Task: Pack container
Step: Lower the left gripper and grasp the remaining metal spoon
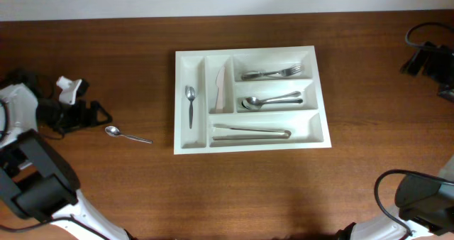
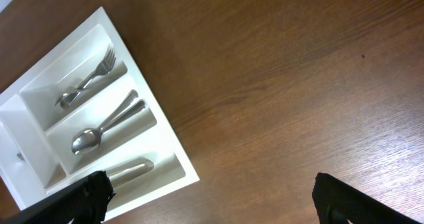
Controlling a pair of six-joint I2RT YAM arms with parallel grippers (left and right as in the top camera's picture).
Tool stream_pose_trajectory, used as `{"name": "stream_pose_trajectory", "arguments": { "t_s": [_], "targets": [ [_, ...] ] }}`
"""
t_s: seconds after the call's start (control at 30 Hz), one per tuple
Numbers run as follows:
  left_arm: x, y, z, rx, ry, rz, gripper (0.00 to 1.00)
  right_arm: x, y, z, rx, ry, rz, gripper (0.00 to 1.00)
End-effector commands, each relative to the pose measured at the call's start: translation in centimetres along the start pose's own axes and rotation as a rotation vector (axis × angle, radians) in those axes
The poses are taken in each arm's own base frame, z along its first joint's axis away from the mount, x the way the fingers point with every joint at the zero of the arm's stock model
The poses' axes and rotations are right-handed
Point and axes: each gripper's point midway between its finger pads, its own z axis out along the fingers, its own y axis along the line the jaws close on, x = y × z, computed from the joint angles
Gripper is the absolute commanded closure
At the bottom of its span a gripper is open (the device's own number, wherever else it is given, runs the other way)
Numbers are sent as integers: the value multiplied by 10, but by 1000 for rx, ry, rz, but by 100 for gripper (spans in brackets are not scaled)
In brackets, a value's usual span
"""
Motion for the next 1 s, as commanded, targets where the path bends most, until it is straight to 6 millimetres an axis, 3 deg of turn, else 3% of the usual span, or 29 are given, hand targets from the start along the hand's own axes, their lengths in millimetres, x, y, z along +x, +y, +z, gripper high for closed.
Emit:
{"name": "stream_pose_trajectory", "arguments": {
  "t_s": [0.0,0.37,0.5,0.6,0.7,0.8,0.9,0.97],
  "targets": [
    [-7,4,18,145,-59,-12,9,-1,0,-1,-5,-4,11,1],
    [0,16,66,225,3,-47,11,-1,0,-1,-5,-4,11,1],
    [2,16,71,232,15,-51,25,-1,0,-1,-5,-4,11,1],
    [3,16,71,232,18,-53,42,-1,0,-1,-5,-4,11,1],
    [4,16,71,230,21,-53,51,-1,0,-1,-5,-4,11,1],
    [5,18,71,221,30,-54,54,-1,0,-1,-5,-4,11,1],
    [7,19,71,211,39,-56,69,-1,0,-1,-5,-4,11,1],
    [7,19,71,211,39,-56,71,-1,0,-1,-5,-4,11,1]
  ]
}}
